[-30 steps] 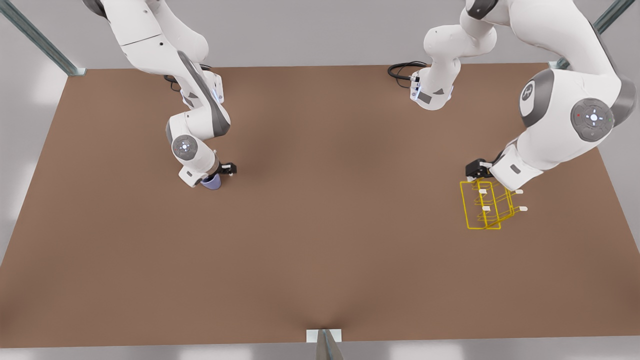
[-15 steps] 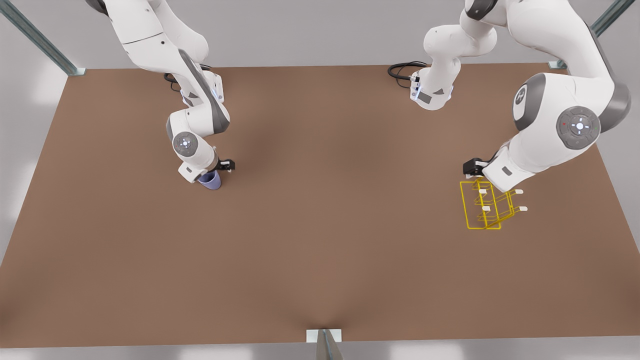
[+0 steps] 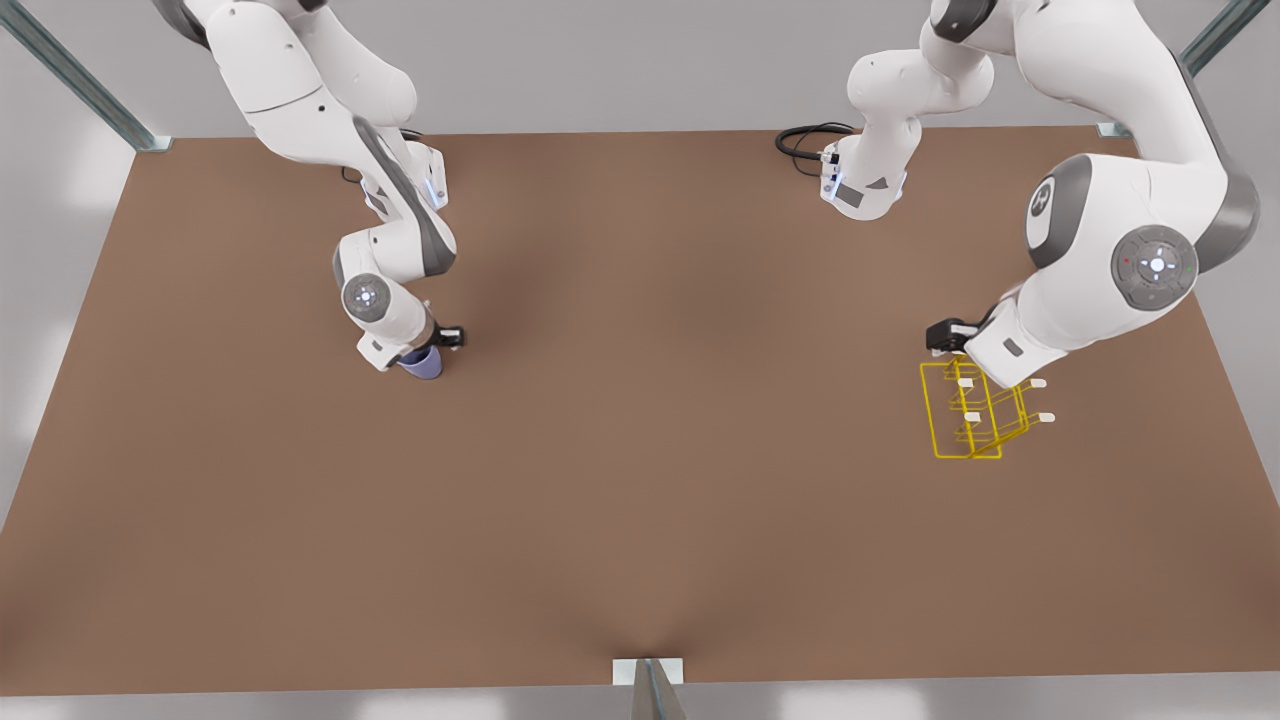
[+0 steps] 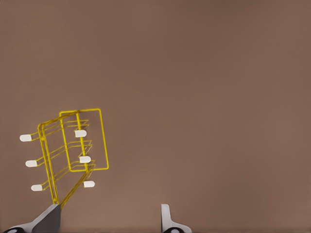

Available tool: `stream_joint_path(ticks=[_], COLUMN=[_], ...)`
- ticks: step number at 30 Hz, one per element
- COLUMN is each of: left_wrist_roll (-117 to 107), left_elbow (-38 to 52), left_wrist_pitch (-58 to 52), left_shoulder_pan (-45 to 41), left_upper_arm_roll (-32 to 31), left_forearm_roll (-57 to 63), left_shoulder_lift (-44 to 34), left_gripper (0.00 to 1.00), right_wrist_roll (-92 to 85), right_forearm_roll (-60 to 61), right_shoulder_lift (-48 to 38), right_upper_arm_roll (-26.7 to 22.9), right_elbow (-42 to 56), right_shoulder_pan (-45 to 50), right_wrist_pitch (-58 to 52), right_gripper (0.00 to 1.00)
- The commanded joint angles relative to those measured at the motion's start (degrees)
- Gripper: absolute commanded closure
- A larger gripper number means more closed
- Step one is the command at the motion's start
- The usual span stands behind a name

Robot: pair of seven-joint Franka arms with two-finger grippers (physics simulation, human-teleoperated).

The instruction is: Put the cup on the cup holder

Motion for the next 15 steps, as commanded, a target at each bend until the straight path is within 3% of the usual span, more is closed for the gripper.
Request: stream_joint_path(ticks=[1,8,13,15], left_wrist_roll=[-0.2,-0.2,-0.3,-0.8], left_elbow=[0.0,0.0,0.1,0.1], left_wrist_pitch=[0.0,-0.2,-0.2,-0.1], left_shoulder_pan=[0.0,-0.1,-0.3,0.0], left_upper_arm_roll=[0.0,0.0,0.1,0.2], left_forearm_roll=[0.0,0.0,0.1,0.1], left_shoulder_lift=[0.0,0.0,-0.4,-0.5], left_gripper=[0.00,0.00,0.00,0.00], right_wrist_roll=[-0.5,-0.3,-0.8,-1.0], right_forearm_roll=[-0.2,-0.7,-0.7,-0.3], right_shoulder_lift=[0.1,-2.6,-18.0,-20.1], right_upper_arm_roll=[0.0,0.2,1.3,1.2], right_elbow=[0.0,0.6,0.6,2.9], right_shoulder_pan=[-0.3,-0.8,-1.1,-1.1], right_wrist_pitch=[1.2,0.3,-20.8,-28.4], right_gripper=[0.79,0.79,0.79,0.79])
